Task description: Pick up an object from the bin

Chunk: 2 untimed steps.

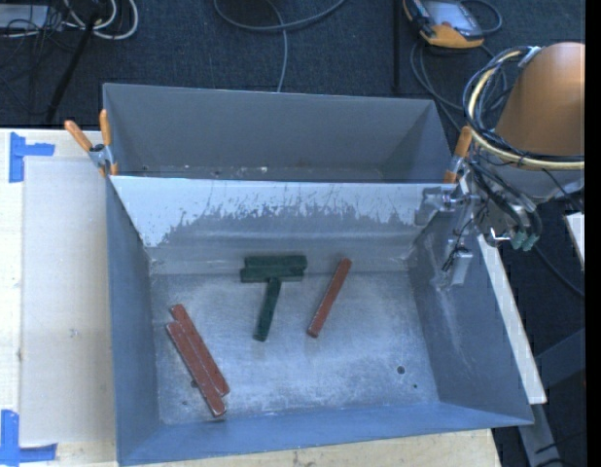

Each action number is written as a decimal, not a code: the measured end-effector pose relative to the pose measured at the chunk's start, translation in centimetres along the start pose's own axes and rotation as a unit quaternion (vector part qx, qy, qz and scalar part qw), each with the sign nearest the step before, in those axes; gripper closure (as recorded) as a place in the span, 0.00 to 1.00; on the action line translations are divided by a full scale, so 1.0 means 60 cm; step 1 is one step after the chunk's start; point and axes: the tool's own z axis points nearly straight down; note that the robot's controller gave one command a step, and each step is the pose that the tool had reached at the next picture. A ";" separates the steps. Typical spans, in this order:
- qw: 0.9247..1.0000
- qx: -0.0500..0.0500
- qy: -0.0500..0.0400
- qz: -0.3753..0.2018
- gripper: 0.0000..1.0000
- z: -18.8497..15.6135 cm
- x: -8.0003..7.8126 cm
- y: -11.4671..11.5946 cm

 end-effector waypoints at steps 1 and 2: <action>0.997 -0.002 0.004 -0.074 0.00 0.203 -0.025 0.147; 0.970 -0.001 0.003 -0.243 0.00 0.300 -0.013 0.170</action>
Offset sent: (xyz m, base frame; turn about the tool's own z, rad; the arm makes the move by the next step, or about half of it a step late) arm 0.0163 0.0843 -0.1169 -0.1394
